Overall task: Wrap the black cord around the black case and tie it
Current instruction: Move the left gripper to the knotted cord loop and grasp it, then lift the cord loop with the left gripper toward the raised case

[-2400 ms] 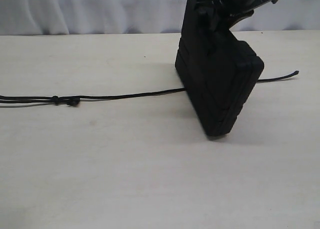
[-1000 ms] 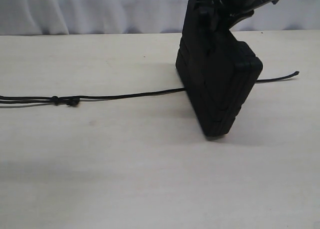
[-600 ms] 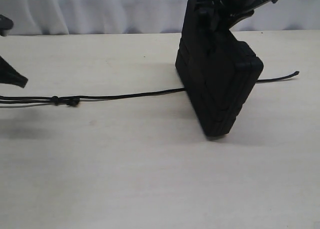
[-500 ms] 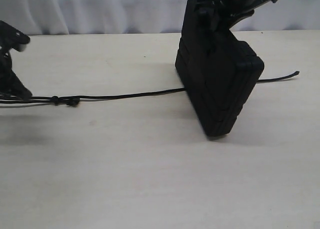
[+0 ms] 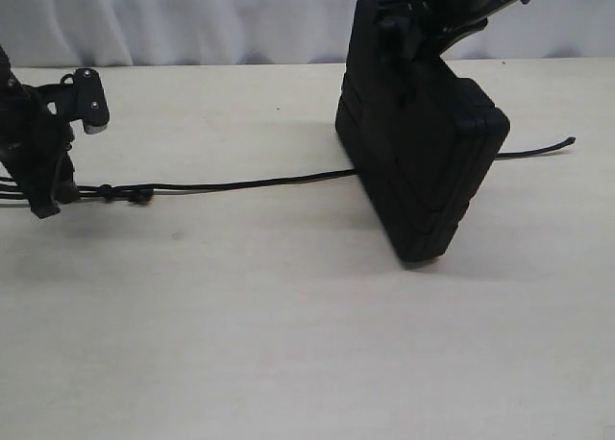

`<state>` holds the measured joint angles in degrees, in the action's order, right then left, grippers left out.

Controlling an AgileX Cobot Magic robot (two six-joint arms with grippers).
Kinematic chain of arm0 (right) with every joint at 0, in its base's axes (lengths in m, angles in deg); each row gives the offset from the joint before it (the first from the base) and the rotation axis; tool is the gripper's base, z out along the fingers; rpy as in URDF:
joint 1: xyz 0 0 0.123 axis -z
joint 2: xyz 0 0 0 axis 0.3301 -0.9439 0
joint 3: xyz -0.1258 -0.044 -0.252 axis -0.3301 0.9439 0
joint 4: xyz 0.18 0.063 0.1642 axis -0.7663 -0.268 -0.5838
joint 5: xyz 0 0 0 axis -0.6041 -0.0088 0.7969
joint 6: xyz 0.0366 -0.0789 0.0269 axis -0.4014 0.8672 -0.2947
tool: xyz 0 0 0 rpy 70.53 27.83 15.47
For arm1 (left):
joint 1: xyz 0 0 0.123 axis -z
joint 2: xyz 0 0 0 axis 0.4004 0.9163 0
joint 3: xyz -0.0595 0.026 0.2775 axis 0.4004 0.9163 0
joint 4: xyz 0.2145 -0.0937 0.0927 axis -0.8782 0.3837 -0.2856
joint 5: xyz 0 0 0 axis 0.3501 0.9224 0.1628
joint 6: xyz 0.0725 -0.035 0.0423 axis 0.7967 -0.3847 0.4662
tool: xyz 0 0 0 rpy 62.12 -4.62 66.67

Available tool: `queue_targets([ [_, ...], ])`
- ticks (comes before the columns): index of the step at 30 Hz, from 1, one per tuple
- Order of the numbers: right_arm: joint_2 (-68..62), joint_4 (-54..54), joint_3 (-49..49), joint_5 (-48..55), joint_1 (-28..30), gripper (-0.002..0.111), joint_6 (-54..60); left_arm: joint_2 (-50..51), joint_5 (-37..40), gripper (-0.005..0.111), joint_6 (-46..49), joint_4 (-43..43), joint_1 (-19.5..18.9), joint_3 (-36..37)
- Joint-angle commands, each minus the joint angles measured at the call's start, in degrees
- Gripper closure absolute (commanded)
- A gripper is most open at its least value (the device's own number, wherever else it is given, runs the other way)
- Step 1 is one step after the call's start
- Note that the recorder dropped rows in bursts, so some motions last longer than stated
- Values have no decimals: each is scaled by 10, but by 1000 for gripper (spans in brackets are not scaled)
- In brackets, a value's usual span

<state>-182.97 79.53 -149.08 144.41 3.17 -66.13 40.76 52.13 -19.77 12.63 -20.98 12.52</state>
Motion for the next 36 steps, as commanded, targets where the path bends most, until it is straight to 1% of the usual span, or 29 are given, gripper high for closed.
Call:
queue_targets([
  [1, 0, -1, 7, 12, 0, 104, 12, 32, -41, 45, 13, -22, 1, 5],
  [4, 0, -1, 7, 12, 0, 104, 12, 56, -91, 47, 13, -22, 1, 5],
  [7, 0, -1, 7, 12, 0, 104, 16, 75, -116, 50, 13, -24, 1, 5],
  [9, 0, -1, 7, 12, 0, 104, 24, 88, -124, 59, 13, -25, 1, 5],
  [11, 0, -1, 7, 12, 0, 104, 25, 95, -114, 71, 13, -15, 1, 5],
  [12, 0, -1, 7, 12, 0, 104, 27, 98, -96, 89, 13, 9, 1, 5],
  [13, 0, -1, 7, 12, 0, 104, 27, 98, -88, 98, 13, 26, 1, 5],
  [14, 0, -1, 7, 12, 0, 104, 27, 98, -74, 107, 13, 73, 1, 5],
  [15, 0, -1, 7, 12, 0, 104, 27, 98, -63, 107, 13, 119, 1, 5],
  [17, 0, -1, 7, 12, 0, 104, 27, 98, -24, 107, -5, 274, 1, 5],
  [18, 0, -1, 7, 12, 0, 104, 27, 98, -2, 107, -44, 383, 1, 5],
  [19, 0, -1, 7, 12, 0, 104, 27, 98, 11, 106, -60, 438, 1, 5],
  [20, 0, -1, 7, 12, 0, 104, 27, 98, 53, 100, -68, 516, 1, 5],
  [21, 0, -1, 7, 12, 0, 104, 27, 98, 86, 95, -68, 538, 1, 5],
  [23, 0, -5, 7, 12, 0, 104, 27, 98, 143, 76, -73, 581, 1, 5],
  [24, 0, -5, 7, 12, 0, 104, 27, 98, 184, 60, -96, 607, 1, 5],
  [25, 0, -5, 7, 12, 0, 104, 27, 98, 198, 52, -104, 615, 1, 5],
  [27, 0, -5, 7, 12, 0, 104, 27, 98, 225, 43, -103, 621, 1, 5],
  [28, 0, -5, 7, 12, 0, 104, 29, 98, 227, 42, -101, 621, 1, 5],
  [31, 0, -5, 7, 12, 0, 104, 30, 98, 211, 42, 8, 621, 1, 5],
  [34, 0, -12, 7, 12, 0, 104, 34, 95, 219, 42, 159, 608, 1, -2],
  [36, 0, -14, 7, 12, 0, 104, 34, 87, 225, 42, 317, 581, 1, -12],
])
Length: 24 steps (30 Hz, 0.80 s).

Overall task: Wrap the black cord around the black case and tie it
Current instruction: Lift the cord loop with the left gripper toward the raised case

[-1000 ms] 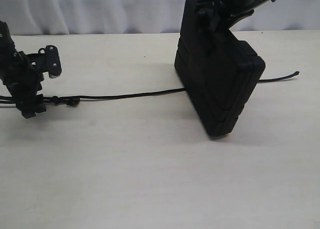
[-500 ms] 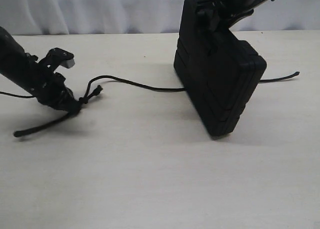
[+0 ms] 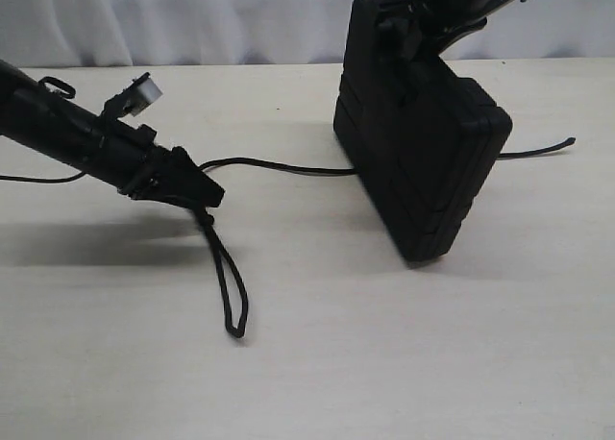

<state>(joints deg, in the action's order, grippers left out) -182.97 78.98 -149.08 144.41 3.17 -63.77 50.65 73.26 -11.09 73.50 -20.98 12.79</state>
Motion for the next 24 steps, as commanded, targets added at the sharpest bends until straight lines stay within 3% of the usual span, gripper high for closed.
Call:
queue_targets([
  [1, 0, -8, 7, 12, 0, 104, 10, -18, 14, 42, 319, -44, 1, -16],
  [3, 0, -8, 7, 12, 0, 104, 10, -29, 2, 42, 471, -66, 1, -16],
  [4, 0, -8, 7, 12, 0, 104, 10, -30, -16, 43, 492, -76, 3, -16],
  [7, 0, -7, 7, 12, 0, 104, 10, -31, -124, 44, 492, -124, 18, -16],
  [12, 0, -7, 7, 12, 0, 104, 10, -27, -230, 44, 492, -271, 81, -16],
  [17, 0, -7, 7, 12, 0, 104, 10, -24, -286, 44, 492, -301, 143, -16],
  [21, 0, -7, 7, 12, 0, 104, 10, -14, -305, 47, 492, -444, 184, -16],
  [24, 0, -7, 7, 12, 0, 104, 10, -8, -306, 55, 489, -497, 194, -15],
])
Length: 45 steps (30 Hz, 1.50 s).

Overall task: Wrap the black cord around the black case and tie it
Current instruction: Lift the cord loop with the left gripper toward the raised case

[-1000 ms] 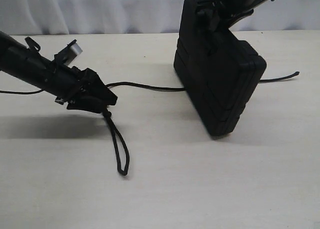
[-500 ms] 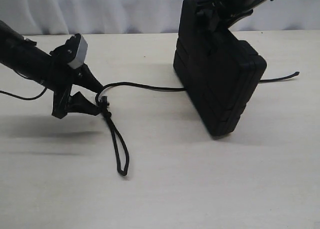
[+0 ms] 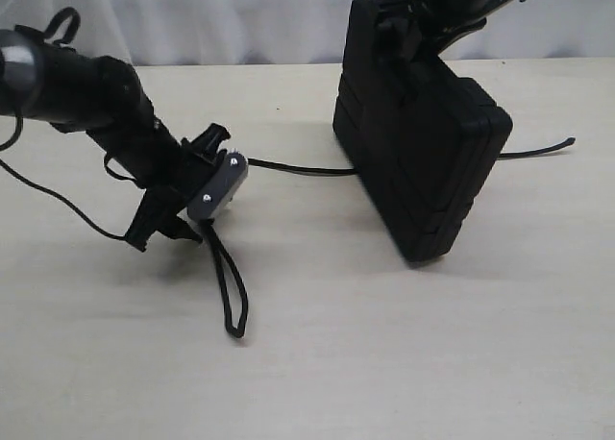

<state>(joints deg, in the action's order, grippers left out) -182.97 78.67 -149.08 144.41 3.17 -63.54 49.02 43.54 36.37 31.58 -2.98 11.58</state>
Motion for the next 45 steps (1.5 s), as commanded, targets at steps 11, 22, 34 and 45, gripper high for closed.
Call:
queue_targets([
  [11, 0, -1, 7, 12, 0, 104, 8, 24, -33, 84, -85, -105, 14, -3],
  [22, 0, -1, 7, 12, 0, 104, 8, 4, -69, 107, -436, -41, 14, -3],
  [34, 0, -3, 7, 12, 0, 104, 8, -80, -141, 107, -401, 267, 14, -3],
  [45, 0, -5, 7, 12, 0, 104, 8, -84, -166, 107, -469, 286, 14, -21],
])
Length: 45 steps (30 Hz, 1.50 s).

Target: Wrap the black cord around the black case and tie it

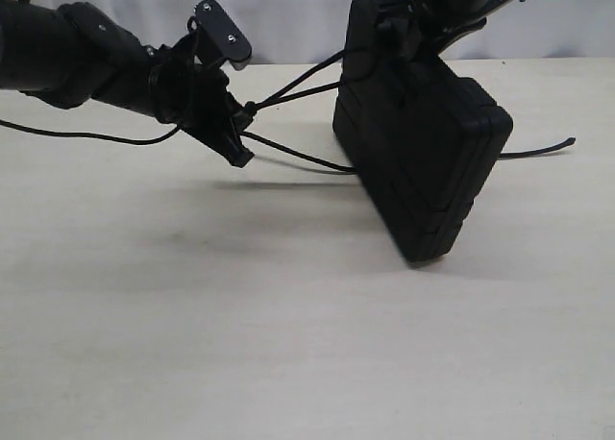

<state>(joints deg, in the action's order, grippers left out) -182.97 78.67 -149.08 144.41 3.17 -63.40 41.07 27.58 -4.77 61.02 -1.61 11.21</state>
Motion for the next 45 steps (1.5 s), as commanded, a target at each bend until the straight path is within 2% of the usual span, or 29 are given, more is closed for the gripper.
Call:
queue_targets([
  [1, 0, -5, 7, 12, 0, 104, 7, -4, -8, 107, -83, -17, 1, -26],
  [4, 0, -5, 7, 12, 0, 104, 7, -4, -3, 107, -235, -104, 1, -67],
  [8, 0, -5, 7, 12, 0, 104, 7, -4, 4, 107, -419, -327, 1, -109],
  [11, 0, -5, 7, 12, 0, 104, 7, -4, 29, 107, -642, -604, 1, -126],
  [13, 0, -5, 7, 12, 0, 104, 7, -3, 88, 107, -794, -800, 1, -139],
  [15, 0, -5, 7, 12, 0, 104, 7, 3, 169, 107, -846, -914, 7, -149],
  [17, 0, -5, 7, 12, 0, 104, 7, 8, 222, 107, -844, -965, 13, -152],
  [21, 0, -6, 7, 12, 0, 104, 7, 9, 244, 107, -798, -948, 33, -152],
  [26, 0, -6, 7, 12, 0, 104, 7, 9, 267, 107, -709, -946, 95, -153],
  [27, 0, -8, 7, 12, 0, 104, 7, 9, 255, 107, -708, -936, 116, -153],
  [29, 0, -9, 7, 12, 0, 104, 7, 9, 221, 107, -708, -890, 134, -153],
  [35, 0, -9, 7, 12, 0, 104, 7, 10, 161, 107, -708, -789, 137, -153],
  [39, 0, -9, 7, 12, 0, 104, 7, 7, 146, 107, -708, -775, 137, -153],
  [42, 0, -9, 7, 12, 0, 104, 7, -1, 149, 107, -710, -768, 126, -153],
  [45, 0, -9, 7, 12, 0, 104, 7, -12, 137, 107, -726, -708, 95, -153],
])
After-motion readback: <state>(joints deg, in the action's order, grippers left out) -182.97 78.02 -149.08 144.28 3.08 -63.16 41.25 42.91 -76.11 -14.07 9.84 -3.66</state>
